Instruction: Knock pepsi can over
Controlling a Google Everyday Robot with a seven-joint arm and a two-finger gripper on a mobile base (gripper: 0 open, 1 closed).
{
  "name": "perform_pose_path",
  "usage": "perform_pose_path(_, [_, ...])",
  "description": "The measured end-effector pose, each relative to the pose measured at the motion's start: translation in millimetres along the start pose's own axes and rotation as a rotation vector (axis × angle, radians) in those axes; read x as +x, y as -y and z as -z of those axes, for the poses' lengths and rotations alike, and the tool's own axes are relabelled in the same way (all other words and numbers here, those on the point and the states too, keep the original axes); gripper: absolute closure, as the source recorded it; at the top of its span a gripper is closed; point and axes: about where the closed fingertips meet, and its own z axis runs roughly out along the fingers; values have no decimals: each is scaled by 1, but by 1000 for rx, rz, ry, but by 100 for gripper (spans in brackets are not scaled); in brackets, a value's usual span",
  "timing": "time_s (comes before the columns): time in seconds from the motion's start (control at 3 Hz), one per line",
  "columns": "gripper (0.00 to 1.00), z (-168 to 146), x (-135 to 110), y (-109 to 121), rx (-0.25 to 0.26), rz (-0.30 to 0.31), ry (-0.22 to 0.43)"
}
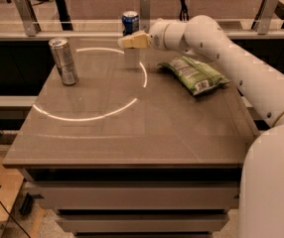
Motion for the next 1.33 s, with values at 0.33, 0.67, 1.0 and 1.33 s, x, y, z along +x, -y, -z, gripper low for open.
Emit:
perform_pose_path(0.33, [0,-21,-2,0,23,1,3])
perform_pose_path(0.67, [0,-40,-2,-1,30,0,-3])
perform_pose_path(1.0, [0,-59,0,4,40,-18,-7])
perform_pose_path(1.33, [0,-75,5,15,56,-49,-11])
